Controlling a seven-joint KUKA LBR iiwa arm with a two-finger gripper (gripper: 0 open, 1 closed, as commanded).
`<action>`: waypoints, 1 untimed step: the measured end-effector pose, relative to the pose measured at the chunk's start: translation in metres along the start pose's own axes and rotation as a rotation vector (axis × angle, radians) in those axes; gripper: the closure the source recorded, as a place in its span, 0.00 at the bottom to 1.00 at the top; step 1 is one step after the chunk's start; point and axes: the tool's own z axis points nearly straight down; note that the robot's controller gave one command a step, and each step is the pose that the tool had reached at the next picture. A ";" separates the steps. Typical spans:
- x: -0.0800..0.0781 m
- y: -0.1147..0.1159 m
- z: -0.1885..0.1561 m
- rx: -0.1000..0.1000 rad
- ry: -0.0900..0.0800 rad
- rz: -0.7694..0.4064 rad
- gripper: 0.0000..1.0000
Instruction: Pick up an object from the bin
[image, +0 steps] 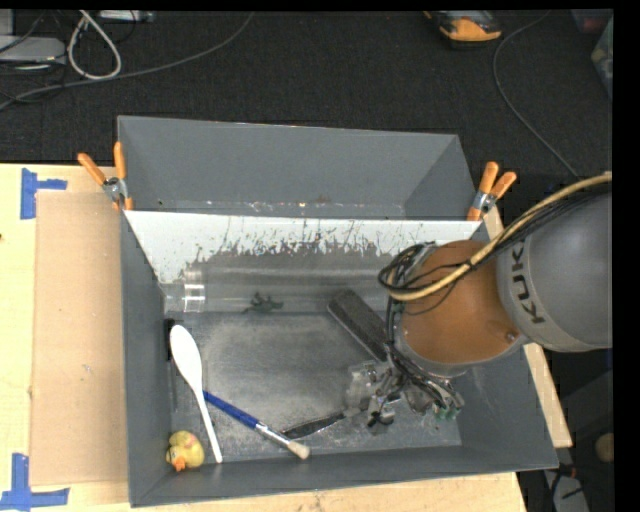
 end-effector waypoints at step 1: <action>-0.002 0.000 -0.053 0.002 -0.008 0.004 1.00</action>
Offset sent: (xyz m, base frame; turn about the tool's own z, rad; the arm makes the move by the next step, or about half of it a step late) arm 0.0020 -0.0003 0.0658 0.0021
